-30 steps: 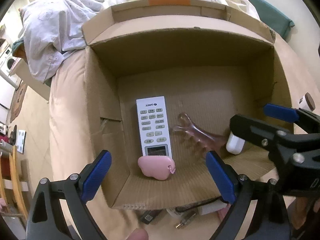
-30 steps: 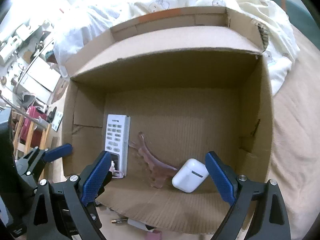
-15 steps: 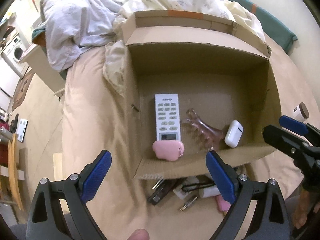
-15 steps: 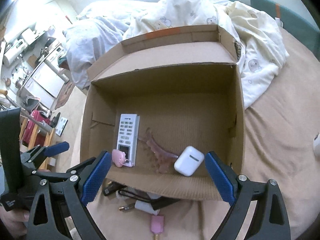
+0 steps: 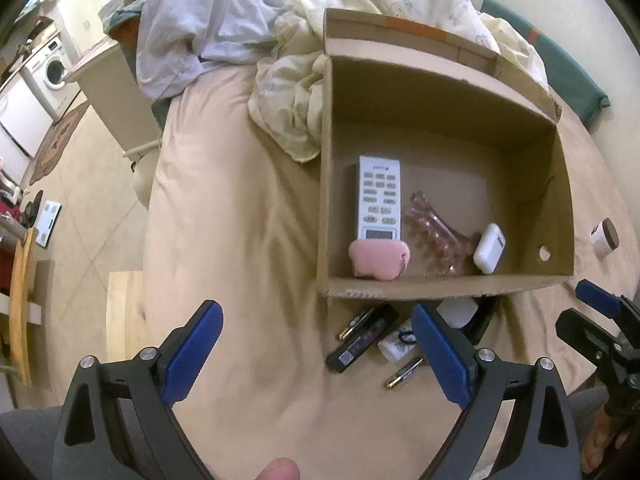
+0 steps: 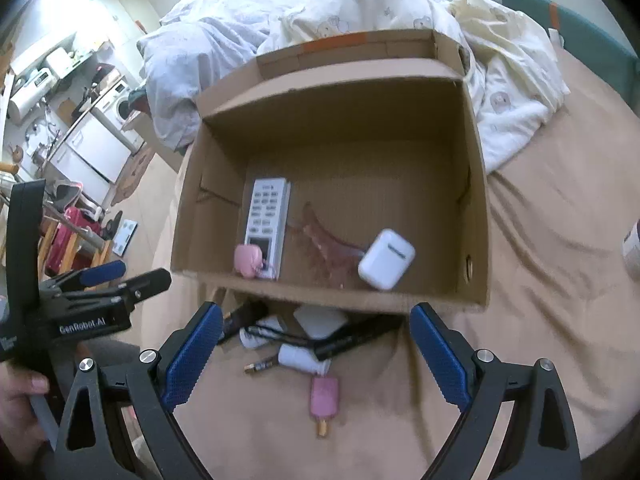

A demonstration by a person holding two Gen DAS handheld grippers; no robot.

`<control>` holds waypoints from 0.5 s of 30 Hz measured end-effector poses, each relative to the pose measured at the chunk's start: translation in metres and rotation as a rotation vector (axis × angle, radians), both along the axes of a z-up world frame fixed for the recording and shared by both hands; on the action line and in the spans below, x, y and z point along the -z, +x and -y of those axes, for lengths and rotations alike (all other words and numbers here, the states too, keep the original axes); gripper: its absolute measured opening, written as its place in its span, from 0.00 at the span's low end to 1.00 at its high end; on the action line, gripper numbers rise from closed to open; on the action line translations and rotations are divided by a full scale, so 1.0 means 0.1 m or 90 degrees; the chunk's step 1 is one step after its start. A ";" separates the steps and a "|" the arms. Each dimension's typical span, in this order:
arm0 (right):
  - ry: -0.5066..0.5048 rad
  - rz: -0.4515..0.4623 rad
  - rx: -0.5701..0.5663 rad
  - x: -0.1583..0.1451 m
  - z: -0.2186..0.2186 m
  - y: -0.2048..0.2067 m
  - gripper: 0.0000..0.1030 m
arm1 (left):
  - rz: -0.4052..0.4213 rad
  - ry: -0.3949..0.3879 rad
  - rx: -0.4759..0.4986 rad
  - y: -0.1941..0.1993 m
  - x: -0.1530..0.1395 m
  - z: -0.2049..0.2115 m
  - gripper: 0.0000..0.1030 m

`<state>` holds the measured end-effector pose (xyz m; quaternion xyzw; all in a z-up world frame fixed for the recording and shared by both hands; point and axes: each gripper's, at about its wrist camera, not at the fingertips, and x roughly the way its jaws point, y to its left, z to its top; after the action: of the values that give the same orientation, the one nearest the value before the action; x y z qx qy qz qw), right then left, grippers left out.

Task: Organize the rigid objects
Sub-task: 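Withdraw both tools from the box back toward the remaining items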

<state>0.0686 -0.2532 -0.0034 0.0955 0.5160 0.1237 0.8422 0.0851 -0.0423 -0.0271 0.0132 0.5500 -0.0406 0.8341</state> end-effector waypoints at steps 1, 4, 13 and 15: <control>-0.001 -0.003 0.001 0.02 0.00 -0.02 0.97 | -0.002 0.002 0.000 -0.01 0.02 -0.01 0.92; -0.004 -0.013 0.003 0.07 0.00 -0.06 0.97 | -0.016 0.003 -0.009 -0.02 0.09 -0.05 0.92; 0.001 -0.073 0.018 0.33 0.03 -0.01 0.97 | -0.101 -0.030 -0.075 0.08 0.44 -0.22 0.92; 0.014 -0.088 0.024 0.37 0.05 0.00 0.97 | -0.129 -0.034 -0.072 0.10 0.56 -0.19 0.91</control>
<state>0.0689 -0.2582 -0.0408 0.1226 0.5698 0.1064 0.8056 0.0953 -0.0233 -0.0831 -0.0442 0.6300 -0.0094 0.7753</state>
